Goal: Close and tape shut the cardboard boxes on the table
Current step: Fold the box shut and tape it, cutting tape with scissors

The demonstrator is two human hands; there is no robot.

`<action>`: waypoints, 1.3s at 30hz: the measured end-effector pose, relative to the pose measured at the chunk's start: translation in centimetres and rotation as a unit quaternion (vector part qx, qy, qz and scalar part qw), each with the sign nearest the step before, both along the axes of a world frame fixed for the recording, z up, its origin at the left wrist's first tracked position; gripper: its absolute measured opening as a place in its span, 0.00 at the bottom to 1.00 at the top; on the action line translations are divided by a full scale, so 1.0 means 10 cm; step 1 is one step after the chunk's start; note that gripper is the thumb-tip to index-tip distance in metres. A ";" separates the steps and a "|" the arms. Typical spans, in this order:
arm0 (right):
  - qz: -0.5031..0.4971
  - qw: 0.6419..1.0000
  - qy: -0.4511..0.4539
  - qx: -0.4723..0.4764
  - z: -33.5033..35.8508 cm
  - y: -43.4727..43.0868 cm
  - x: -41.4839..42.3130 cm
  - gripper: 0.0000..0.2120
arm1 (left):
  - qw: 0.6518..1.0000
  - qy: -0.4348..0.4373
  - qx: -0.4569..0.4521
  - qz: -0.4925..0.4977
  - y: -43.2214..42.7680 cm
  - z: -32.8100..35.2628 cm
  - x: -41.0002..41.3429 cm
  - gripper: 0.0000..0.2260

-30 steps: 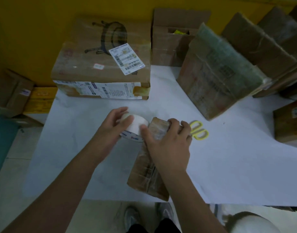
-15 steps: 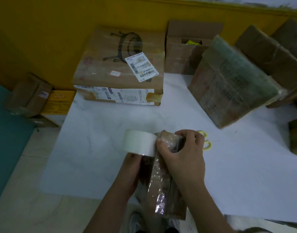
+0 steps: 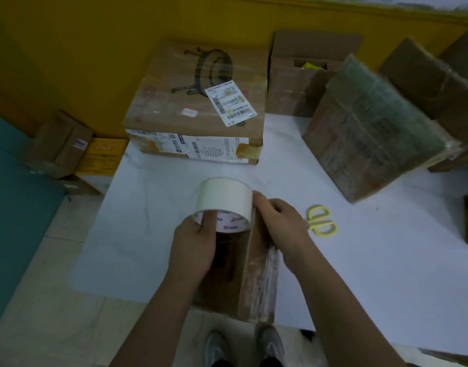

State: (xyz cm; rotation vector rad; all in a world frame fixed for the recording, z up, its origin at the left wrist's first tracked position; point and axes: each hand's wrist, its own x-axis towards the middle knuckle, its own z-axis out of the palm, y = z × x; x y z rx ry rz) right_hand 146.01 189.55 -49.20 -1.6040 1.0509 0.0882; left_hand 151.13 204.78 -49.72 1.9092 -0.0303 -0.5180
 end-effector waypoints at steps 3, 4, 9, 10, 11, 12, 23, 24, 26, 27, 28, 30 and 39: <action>0.000 0.999 -0.037 0.018 -0.14 -0.09 0.01 0.24 | 0.998 0.028 -0.050 0.030 0.13 -0.03 0.24 0.10; 0.016 0.998 -0.050 0.016 -0.17 -0.11 0.00 0.23 | 0.997 0.040 -0.066 0.025 0.17 -0.03 0.30 0.15; 0.018 0.997 -0.066 0.020 -0.20 -0.18 0.03 0.17 | 0.990 -0.123 0.068 -0.009 0.51 0.05 0.55 0.18; 0.014 0.997 -0.069 0.023 -0.21 -0.19 0.03 0.16 | 0.979 -0.167 0.112 -0.025 0.60 0.04 0.58 0.18; 0.019 0.997 -0.072 0.024 -0.22 -0.20 0.04 0.17 | 0.969 -0.193 0.151 -0.043 0.66 0.02 0.61 0.19; 0.026 0.997 -0.072 0.024 -0.23 -0.19 0.04 0.16 | 0.960 -0.207 0.182 -0.055 0.71 -0.03 0.62 0.20; -0.048 0.985 -0.115 0.123 -0.35 -0.11 -0.15 0.15 | 0.997 0.040 0.049 0.034 0.35 -0.38 0.52 0.07; -0.075 0.974 -0.128 0.173 -0.36 -0.12 -0.17 0.20 | 0.990 0.120 0.002 0.075 0.30 -0.33 0.50 0.04; -0.117 0.944 -0.163 0.262 -0.39 -0.15 -0.23 0.29 | 0.953 0.276 -0.104 0.074 0.21 -0.15 0.38 0.09; -0.116 0.932 -0.172 0.298 -0.39 -0.16 -0.25 0.28 | 0.934 0.324 -0.145 0.045 0.16 -0.05 0.30 0.11; -0.096 0.921 -0.176 0.334 -0.36 -0.17 -0.26 0.27 | 0.918 0.356 -0.173 0.028 0.09 0.06 0.21 0.10; -0.066 0.910 -0.163 0.375 -0.25 -0.14 -0.24 0.27 | 0.928 0.332 -0.164 0.041 0.01 0.15 0.14 0.14; 0.090 0.987 -0.134 -0.014 0.04 0.26 0.03 0.24 | 0.971 -0.159 0.164 -0.069 0.17 0.22 0.31 0.22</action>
